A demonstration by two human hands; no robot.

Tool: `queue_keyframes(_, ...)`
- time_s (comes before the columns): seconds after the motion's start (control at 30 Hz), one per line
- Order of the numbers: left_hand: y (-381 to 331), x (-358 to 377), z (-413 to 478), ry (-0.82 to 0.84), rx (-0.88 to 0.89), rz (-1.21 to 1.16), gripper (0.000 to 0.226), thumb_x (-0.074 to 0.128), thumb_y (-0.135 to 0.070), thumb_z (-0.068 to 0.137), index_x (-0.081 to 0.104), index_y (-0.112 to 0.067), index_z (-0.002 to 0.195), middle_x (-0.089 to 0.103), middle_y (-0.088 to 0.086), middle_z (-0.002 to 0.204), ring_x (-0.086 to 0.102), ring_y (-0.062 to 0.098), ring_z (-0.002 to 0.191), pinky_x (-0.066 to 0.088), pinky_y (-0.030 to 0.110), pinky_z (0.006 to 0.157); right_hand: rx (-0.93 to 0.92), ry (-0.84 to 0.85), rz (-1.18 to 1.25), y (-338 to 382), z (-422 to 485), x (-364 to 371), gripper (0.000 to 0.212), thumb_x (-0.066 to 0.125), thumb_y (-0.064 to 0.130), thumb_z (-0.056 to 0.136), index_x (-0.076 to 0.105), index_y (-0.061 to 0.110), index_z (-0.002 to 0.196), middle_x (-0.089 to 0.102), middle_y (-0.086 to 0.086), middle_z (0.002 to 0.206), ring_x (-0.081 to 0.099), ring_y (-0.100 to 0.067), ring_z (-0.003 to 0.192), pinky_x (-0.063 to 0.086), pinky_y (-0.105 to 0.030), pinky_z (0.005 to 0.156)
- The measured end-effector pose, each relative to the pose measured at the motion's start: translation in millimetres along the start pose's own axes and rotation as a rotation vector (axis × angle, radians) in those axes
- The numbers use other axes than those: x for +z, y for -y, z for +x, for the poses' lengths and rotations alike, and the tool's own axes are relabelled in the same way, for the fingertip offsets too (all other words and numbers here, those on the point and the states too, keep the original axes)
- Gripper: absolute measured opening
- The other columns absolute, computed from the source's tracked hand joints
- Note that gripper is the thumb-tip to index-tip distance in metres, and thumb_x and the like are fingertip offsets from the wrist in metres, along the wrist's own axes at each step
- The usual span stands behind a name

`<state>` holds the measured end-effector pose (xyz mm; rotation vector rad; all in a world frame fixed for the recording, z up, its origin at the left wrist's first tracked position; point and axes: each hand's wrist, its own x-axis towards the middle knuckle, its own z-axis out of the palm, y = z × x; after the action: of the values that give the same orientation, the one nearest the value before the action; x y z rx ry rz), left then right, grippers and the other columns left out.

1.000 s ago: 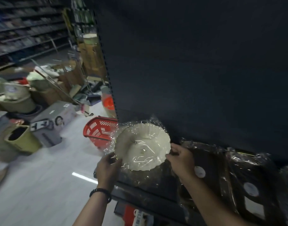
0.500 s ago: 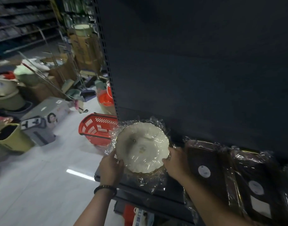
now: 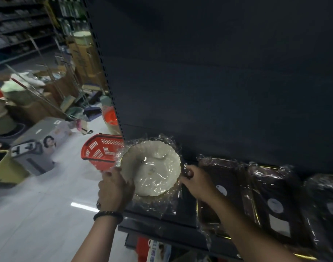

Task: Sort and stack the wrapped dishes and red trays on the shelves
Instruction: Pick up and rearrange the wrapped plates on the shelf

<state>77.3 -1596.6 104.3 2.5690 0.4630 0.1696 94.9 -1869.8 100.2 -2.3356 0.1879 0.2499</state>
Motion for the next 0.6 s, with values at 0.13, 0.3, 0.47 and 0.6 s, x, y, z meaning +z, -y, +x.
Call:
queue_keyframes(0.13, -62, -4, -47, 0.18, 0.222, -0.323, 0.015, 0.071, -0.029, 0.098, 0.068, -0.026, 0.113, 0.073, -0.004, 0.096, 0.069, 0.008, 0.074, 0.05, 0.028, 0.062, 0.017, -0.071, 0.065, -37, -36, -31, 0.034, 0.071, 0.032, 0.097, 0.064, 0.031, 0.13, 0.07, 0.009, 0.113, 0.065, 0.001, 0.093, 0.052, -0.02, 0.075)
queue_keyframes(0.3, -125, 50, -114, 0.453, 0.386, -0.34, 0.018, 0.067, -0.041, 0.089, 0.077, -0.026, 0.088, 0.074, -0.013, 0.078, 0.068, 0.001, 0.072, 0.05, 0.029, 0.067, 0.104, -0.253, 0.136, -101, -88, -88, 0.019, 0.072, 0.024, 0.095, 0.071, 0.03, 0.113, 0.073, 0.016, 0.091, 0.066, 0.007, 0.08, 0.046, -0.007, 0.065)
queue_keyframes(0.47, -164, 106, -178, 0.701, 0.428, -0.291, 0.027, 0.07, -0.033, 0.095, 0.063, -0.038, 0.069, 0.066, -0.019, 0.067, 0.06, -0.007, 0.066, 0.045, 0.02, 0.067, 0.307, -0.439, 0.144, -188, -157, -129, 0.012, 0.073, 0.02, 0.095, 0.069, 0.032, 0.099, 0.07, 0.016, 0.085, 0.067, -0.004, 0.079, 0.041, -0.004, 0.064)
queue_keyframes(0.6, -185, 135, -218, 0.808, 0.405, -0.332, 0.018, 0.071, -0.028, 0.095, 0.07, -0.032, 0.078, 0.071, -0.013, 0.072, 0.063, -0.006, 0.063, 0.052, 0.023, 0.069, 0.529, -0.553, 0.111, -261, -200, -147, 0.011, 0.069, 0.028, 0.098, 0.071, 0.024, 0.108, 0.074, 0.001, 0.101, 0.068, -0.021, 0.096, 0.042, -0.028, 0.078)
